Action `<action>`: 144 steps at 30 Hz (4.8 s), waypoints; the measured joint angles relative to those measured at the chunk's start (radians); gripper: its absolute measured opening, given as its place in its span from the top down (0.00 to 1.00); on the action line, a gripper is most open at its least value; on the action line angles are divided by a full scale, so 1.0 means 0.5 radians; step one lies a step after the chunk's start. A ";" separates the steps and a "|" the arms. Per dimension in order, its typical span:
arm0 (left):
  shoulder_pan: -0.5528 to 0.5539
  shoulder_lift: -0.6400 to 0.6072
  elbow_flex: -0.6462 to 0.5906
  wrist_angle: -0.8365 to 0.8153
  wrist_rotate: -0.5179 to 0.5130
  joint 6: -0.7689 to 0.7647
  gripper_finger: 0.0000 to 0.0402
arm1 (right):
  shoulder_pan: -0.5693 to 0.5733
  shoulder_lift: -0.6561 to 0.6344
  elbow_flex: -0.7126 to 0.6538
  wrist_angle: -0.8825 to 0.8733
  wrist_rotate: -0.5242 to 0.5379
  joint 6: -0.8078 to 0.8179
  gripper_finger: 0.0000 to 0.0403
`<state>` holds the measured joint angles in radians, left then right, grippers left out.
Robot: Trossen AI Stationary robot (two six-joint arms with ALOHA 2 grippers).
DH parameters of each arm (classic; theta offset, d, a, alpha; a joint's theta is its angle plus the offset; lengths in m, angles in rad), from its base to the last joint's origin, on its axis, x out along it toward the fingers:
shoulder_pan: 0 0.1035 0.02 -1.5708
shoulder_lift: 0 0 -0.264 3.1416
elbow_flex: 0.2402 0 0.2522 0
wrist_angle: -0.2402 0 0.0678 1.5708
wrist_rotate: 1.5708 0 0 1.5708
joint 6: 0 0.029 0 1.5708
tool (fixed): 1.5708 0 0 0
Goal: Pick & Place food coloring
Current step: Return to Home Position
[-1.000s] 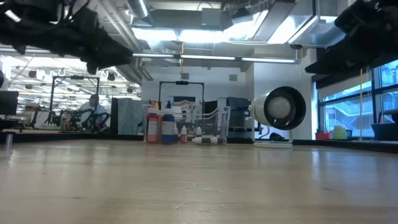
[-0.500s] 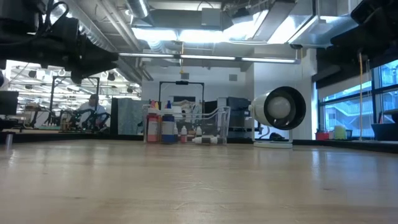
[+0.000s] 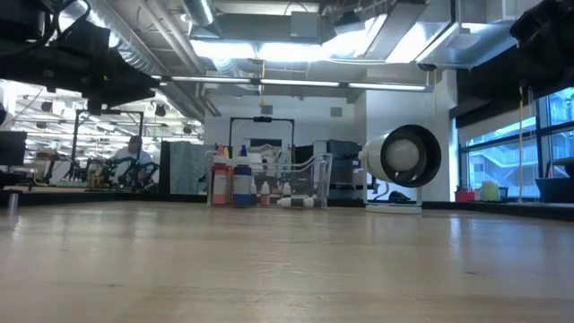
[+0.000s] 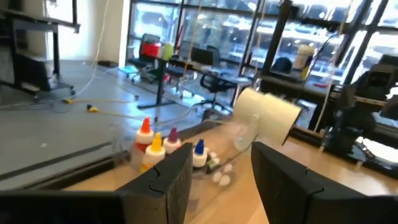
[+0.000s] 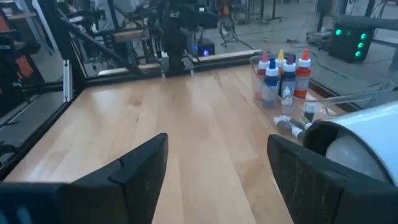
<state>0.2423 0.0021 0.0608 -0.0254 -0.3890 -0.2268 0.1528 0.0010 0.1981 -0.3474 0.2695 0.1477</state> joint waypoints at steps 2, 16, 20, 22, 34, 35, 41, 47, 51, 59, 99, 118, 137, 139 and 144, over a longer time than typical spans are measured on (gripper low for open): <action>0.000 -0.004 -0.002 -0.035 -0.035 -0.009 0.60 | 0.000 0.001 -0.078 0.082 0.015 -0.041 0.32; 0.000 0.021 -0.002 -0.144 -0.011 -0.010 0.60 | 0.000 0.011 -0.249 0.358 0.035 -0.048 0.32; 0.000 0.021 -0.002 -0.144 -0.012 -0.009 0.59 | 0.000 0.010 -0.249 0.358 0.036 -0.044 0.32; 0.000 0.020 -0.002 -0.144 -0.012 -0.008 0.59 | 0.000 0.010 -0.249 0.358 0.036 -0.047 0.32; 0.000 0.021 -0.002 -0.144 -0.013 0.006 0.60 | 0.001 0.011 -0.249 0.357 0.035 -0.049 0.32; 0.000 0.021 -0.002 -0.144 -0.013 0.007 0.60 | 0.000 0.011 -0.249 0.357 0.035 -0.049 0.32; 0.000 0.021 -0.002 -0.144 -0.012 0.008 0.59 | 0.001 0.011 -0.249 0.357 0.035 -0.049 0.32; 0.000 0.021 -0.002 -0.144 -0.013 0.008 0.60 | 0.001 0.011 -0.249 0.357 0.035 -0.049 0.32; 0.000 0.021 -0.002 -0.144 -0.013 0.008 0.60 | 0.000 0.011 -0.248 0.356 0.035 -0.049 0.32; 0.000 0.021 -0.002 -0.144 -0.013 0.008 0.60 | 0.001 0.011 -0.248 0.356 0.034 -0.049 0.32; 0.000 0.021 -0.003 -0.144 -0.014 0.008 0.60 | 0.001 0.011 -0.247 0.356 0.034 -0.049 0.32; 0.000 0.021 -0.003 -0.144 -0.014 0.008 0.59 | 0.000 0.011 -0.247 0.356 0.034 -0.049 0.32; 0.000 0.021 -0.003 -0.144 -0.014 0.008 0.59 | 0.000 0.011 -0.247 0.356 0.034 -0.049 0.32; 0.000 0.021 -0.003 -0.144 -0.014 0.008 0.59 | 0.000 0.011 -0.247 0.356 0.034 -0.049 0.32; 0.000 0.021 -0.003 -0.144 -0.014 0.008 0.60 | 0.001 0.011 -0.247 0.356 0.034 -0.049 0.32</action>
<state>0.2420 0.0128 0.0593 -0.0975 -0.3958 -0.2226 0.1532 0.0063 0.0746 -0.1696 0.2864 0.1230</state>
